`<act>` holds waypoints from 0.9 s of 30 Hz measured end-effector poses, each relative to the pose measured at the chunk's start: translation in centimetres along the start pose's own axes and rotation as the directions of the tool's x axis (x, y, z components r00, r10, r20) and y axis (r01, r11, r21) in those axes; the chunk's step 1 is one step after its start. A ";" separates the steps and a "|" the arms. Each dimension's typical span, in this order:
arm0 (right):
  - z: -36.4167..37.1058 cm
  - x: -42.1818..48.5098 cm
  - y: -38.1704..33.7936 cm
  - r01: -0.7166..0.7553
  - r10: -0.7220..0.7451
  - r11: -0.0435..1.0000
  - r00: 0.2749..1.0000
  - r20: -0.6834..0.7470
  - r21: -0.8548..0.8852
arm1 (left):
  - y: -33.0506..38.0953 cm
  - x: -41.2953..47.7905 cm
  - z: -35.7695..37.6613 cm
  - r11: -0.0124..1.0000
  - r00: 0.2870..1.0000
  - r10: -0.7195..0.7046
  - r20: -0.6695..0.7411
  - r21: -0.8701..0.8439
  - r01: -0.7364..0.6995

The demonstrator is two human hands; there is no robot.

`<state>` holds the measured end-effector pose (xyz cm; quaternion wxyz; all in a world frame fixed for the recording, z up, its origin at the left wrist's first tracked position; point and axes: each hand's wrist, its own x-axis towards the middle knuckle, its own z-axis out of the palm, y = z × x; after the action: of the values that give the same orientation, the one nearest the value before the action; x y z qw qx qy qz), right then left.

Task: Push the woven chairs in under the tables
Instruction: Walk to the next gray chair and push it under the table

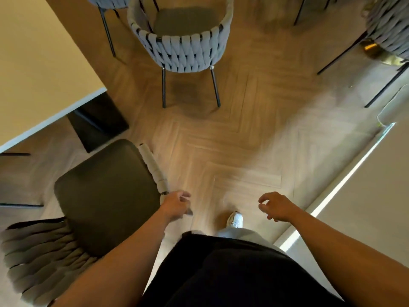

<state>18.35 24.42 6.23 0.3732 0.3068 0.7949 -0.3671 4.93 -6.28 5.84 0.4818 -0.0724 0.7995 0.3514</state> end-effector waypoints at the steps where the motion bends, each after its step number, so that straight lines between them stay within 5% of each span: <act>1: -2.0 0.4 0.6 -0.013 0.013 1.000 1.000 -0.017 0.012 | 2.0 0.4 0.5 1.000 1.000 0.002 0.028 0.018 -0.002; 14: -19.6 10.3 -0.2 -0.089 0.098 0.992 0.990 -0.100 0.087 | 18.8 14.0 -5.5 0.978 0.997 0.071 -0.005 0.199 -0.069; 27: -38.5 28.0 -19.0 0.013 0.000 0.994 0.993 -0.116 0.108 | 35.2 26.6 -20.7 0.983 0.996 0.016 -0.086 0.186 0.000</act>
<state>-25.23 51.35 7.41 0.3081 0.3449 0.7950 -0.3926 -39.94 12.73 7.35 0.4496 -0.0392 0.8493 0.2737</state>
